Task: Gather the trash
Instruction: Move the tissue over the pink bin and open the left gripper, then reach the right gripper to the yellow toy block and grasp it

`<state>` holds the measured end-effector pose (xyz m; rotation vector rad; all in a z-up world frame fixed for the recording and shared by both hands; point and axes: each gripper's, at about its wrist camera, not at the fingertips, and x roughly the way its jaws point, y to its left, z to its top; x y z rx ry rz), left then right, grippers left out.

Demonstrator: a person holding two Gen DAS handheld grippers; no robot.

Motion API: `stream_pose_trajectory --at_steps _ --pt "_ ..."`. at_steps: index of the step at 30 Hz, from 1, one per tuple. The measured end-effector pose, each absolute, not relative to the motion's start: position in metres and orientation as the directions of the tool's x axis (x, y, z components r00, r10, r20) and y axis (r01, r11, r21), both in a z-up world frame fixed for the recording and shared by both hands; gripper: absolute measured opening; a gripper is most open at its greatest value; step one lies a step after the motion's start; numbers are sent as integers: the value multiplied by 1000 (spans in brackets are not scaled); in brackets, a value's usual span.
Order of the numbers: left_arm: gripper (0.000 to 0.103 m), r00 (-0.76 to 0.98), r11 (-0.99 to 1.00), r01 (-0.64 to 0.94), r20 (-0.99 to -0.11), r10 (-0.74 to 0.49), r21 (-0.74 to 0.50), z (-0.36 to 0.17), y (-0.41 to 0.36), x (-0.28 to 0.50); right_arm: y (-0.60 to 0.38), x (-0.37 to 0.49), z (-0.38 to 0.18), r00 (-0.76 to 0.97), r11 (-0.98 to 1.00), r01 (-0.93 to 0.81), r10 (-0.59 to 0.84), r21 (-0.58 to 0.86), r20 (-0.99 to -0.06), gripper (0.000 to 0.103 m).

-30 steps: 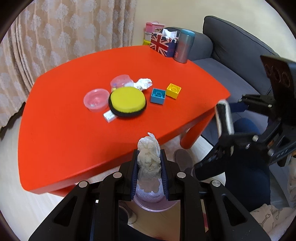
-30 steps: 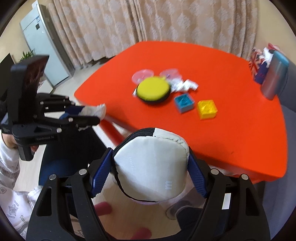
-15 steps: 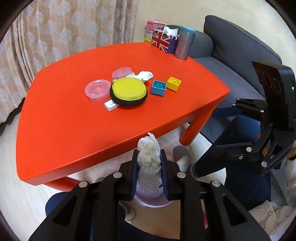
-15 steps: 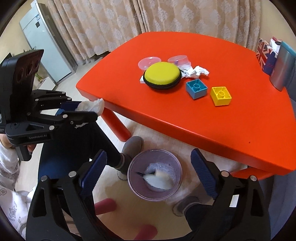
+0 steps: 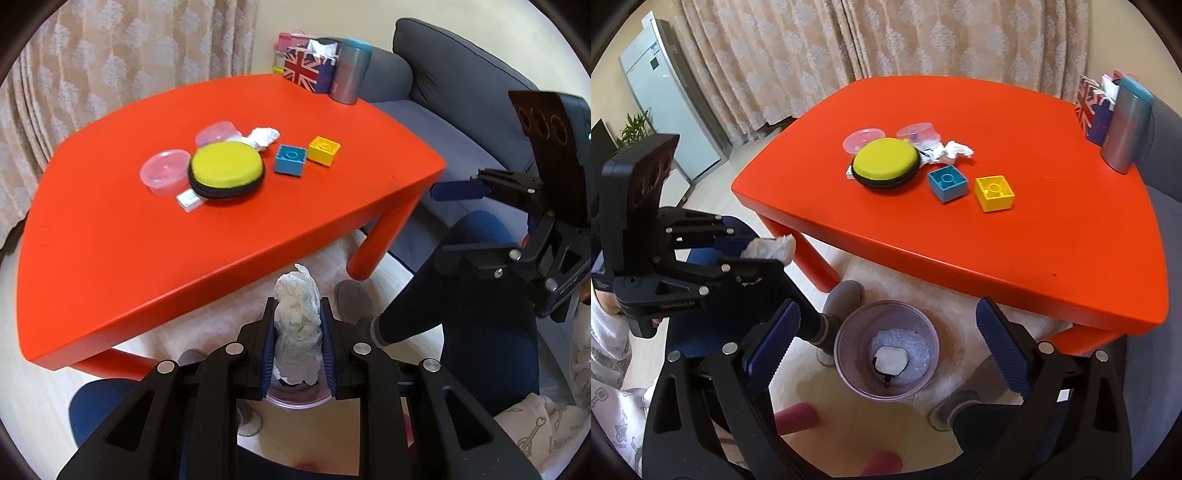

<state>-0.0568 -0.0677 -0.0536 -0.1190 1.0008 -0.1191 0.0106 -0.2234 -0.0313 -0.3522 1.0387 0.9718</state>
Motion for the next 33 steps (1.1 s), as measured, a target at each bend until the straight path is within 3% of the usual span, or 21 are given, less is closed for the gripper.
stream_pose_trajectory --at_steps 12,14,16,18,22,33 --pt "25 503 982 85 -844 -186 -166 -65 -85 -46 -245 20 -25 192 594 -785 506 178 -841 95" --pt "37 509 984 79 -841 -180 -163 -64 -84 -45 -246 22 -25 194 597 -782 507 180 -840 95" --pt "78 524 985 70 -834 -172 -159 -63 -82 -44 -246 22 -25 195 598 -781 509 181 -839 95" --pt "90 550 984 66 -817 -174 -165 -59 -80 -46 -246 22 -25 195 597 -781 509 181 -839 95" --pt "95 549 985 52 -820 -164 -162 -58 -78 -45 -246 22 -25 198 600 -780 507 179 -839 95" --pt "95 559 988 22 -817 -142 -156 -53 -71 -49 -243 22 -22 204 598 -782 509 173 -836 98"
